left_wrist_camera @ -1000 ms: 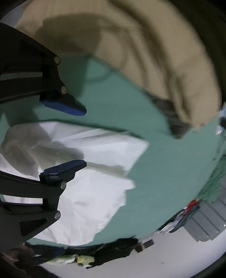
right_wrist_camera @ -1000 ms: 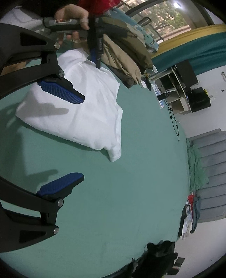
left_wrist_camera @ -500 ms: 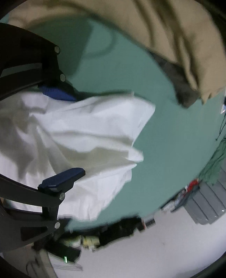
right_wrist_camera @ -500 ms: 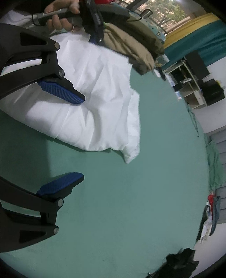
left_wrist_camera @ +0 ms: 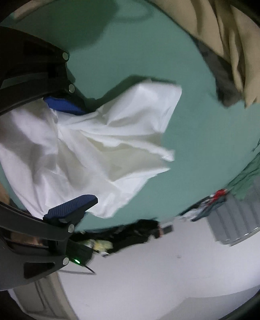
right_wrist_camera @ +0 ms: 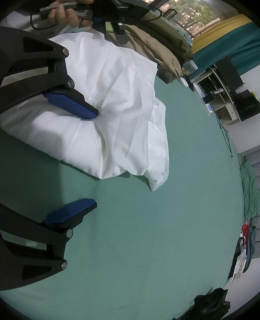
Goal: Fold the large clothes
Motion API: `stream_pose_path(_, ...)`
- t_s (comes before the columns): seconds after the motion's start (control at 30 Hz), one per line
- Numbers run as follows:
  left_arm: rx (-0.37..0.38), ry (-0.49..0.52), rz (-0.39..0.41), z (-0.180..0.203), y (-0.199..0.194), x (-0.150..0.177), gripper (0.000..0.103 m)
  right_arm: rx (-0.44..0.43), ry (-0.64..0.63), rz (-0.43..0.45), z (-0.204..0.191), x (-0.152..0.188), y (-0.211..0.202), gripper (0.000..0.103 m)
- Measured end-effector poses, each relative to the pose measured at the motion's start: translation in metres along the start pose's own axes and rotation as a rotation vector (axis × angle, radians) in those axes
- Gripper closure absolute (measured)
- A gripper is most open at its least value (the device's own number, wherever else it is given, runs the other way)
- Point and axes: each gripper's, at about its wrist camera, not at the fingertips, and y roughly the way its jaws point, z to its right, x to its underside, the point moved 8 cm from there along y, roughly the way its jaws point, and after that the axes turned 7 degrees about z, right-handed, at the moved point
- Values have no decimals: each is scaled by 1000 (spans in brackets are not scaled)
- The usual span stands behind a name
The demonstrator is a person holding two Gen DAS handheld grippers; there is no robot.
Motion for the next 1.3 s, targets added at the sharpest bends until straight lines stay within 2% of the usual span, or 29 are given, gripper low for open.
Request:
stream_pose_path(0.07,-29,28,-9,-1,3,2,24,2,7,0,-1,0,-1,21)
stream_pose_path(0.23,-49,43,-5,2,5,-1,23,-17,31,5,0,2,-3,21)
stream_pose_path(0.4,-117,142,-18,4,13,1,23,-81,50,12,-8,4,-3,22)
stream_pose_path(0.53,-134,149,-22,0,13,-3,23,-129,77,11,-10,6,-3,35)
stream_pose_path(0.63,-165,219,-35,5,19,-1,23,-165,113,10,-15,8,0,45)
stream_pose_path(0.67,-182,246,-37,6,20,0,27,-166,107,11,-17,9,0,46)
stream_pose_path(0.73,-247,314,-36,9,23,0,45,-182,107,9,-20,10,0,53)
stream_pose_path(0.77,-292,360,-32,9,24,0,59,-201,127,5,-20,10,0,56)
stream_pose_path(0.8,-322,396,-31,9,24,0,70,-220,143,2,-21,10,0,62)
stream_pose_path(0.87,-302,406,-42,13,26,2,85,-248,167,-1,-23,11,0,67)
stream_pose_path(0.93,-318,431,-29,15,26,3,87,-241,165,8,-26,12,-2,71)
stream_pose_path(1.07,-335,456,-4,19,22,4,88,-233,192,33,-26,10,-8,70)
stream_pose_path(1.13,-334,459,-3,21,21,5,88,-209,225,30,-21,14,-5,58)
stream_pose_path(1.2,-337,463,5,23,18,6,88,-206,225,37,-22,16,-5,57)
stream_pose_path(1.27,-328,456,14,26,15,8,89,-197,187,29,-28,16,-7,62)
stream_pose_path(1.3,-325,456,22,29,14,8,89,-206,191,30,-29,15,-9,69)
